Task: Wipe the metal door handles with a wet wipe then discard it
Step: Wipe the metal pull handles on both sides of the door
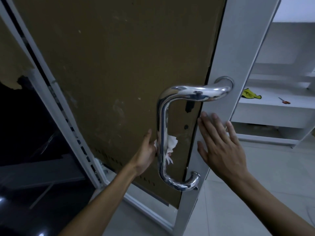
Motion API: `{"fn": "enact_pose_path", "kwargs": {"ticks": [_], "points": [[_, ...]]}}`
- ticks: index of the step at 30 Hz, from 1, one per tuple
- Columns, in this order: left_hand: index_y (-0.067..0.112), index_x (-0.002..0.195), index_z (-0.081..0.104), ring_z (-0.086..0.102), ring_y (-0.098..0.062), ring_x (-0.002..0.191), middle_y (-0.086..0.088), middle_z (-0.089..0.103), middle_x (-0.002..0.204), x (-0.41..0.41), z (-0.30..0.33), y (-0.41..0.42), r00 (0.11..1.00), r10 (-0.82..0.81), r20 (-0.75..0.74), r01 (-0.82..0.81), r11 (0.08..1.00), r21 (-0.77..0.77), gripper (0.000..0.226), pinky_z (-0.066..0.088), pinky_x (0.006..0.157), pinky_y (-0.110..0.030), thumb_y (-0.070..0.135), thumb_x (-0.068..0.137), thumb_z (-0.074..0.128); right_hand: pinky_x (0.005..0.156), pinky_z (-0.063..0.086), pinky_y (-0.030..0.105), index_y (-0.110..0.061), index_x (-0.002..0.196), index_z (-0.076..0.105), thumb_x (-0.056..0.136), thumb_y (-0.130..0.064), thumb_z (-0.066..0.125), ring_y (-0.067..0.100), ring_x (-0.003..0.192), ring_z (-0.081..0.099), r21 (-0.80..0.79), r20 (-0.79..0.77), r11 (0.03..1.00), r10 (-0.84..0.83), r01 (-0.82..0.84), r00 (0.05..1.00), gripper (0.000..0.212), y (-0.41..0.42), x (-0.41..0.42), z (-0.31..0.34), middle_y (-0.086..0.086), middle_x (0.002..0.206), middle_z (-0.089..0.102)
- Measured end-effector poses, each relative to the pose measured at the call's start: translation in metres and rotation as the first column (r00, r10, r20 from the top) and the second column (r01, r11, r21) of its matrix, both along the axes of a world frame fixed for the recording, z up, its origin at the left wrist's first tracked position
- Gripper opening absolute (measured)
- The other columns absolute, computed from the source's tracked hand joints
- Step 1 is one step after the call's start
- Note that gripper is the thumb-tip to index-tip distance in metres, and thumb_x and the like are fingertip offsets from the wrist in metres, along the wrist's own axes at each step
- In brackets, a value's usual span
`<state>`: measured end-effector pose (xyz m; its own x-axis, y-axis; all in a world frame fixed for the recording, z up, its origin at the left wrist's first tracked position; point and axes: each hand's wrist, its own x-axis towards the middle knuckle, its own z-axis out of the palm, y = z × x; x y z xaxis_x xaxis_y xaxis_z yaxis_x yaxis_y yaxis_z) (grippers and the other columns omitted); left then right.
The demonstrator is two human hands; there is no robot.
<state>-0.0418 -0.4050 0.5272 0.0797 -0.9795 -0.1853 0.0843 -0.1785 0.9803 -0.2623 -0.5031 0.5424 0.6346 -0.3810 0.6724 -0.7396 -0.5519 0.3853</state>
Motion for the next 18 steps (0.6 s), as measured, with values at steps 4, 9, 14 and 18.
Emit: {"fn": "enact_pose_path", "kwargs": {"ticks": [4, 9, 14, 18], "points": [[0.025, 0.150, 0.022, 0.028, 0.005, 0.131, 0.010, 0.026, 0.155, -0.024, -0.027, 0.021, 0.985, 0.174, 0.006, -0.174, 0.985, -0.013, 0.062, 0.010, 0.118, -0.027, 0.055, 0.097, 0.008, 0.122, 0.004, 0.044, -0.008, 0.153, 0.020, 0.098, -0.036, 0.033, 0.023, 0.150, 0.007, 0.007, 0.005, 1.000, 0.015, -0.015, 1.000, 0.063, 0.001, -0.001, 0.001, 0.008, 0.162, 0.012], [0.041, 0.147, 0.012, 0.016, 0.010, 0.142, 0.023, 0.015, 0.157, -0.043, -0.057, 0.043, 0.951, 0.240, 0.196, -0.192, 0.953, -0.235, 0.065, 0.013, 0.114, -0.009, 0.067, 0.089, 0.024, 0.122, 0.002, 0.044, -0.009, 0.154, 0.016, 0.098, -0.036, 0.035, 0.022, 0.151, 0.002, 0.009, 0.028, 1.000, 0.020, -0.020, 0.999, 0.065, 0.000, 0.002, 0.000, 0.007, 0.163, 0.009], [0.050, 0.144, -0.021, -0.016, 0.002, 0.145, 0.028, -0.026, 0.153, -0.064, -0.060, 0.038, 0.736, 0.387, 0.556, -0.085, 0.867, -0.491, 0.068, -0.001, 0.114, -0.008, 0.073, 0.089, 0.012, 0.122, 0.000, 0.043, -0.009, 0.155, 0.014, 0.097, -0.037, 0.038, 0.021, 0.151, 0.000, 0.035, 0.060, 0.999, 0.037, -0.039, 0.998, 0.068, 0.001, 0.003, -0.002, 0.006, 0.163, 0.005], [0.031, 0.148, -0.023, -0.016, -0.016, 0.149, 0.010, -0.033, 0.156, -0.043, -0.048, 0.003, 0.409, 0.624, 0.666, 0.030, 0.720, -0.693, 0.068, 0.015, 0.120, -0.044, 0.057, 0.099, 0.016, 0.122, 0.002, 0.044, -0.008, 0.154, 0.015, 0.097, -0.036, 0.040, 0.020, 0.151, -0.002, 0.049, 0.071, 0.997, 0.062, -0.066, 0.996, 0.068, 0.000, 0.002, -0.002, 0.006, 0.163, 0.003]]}}
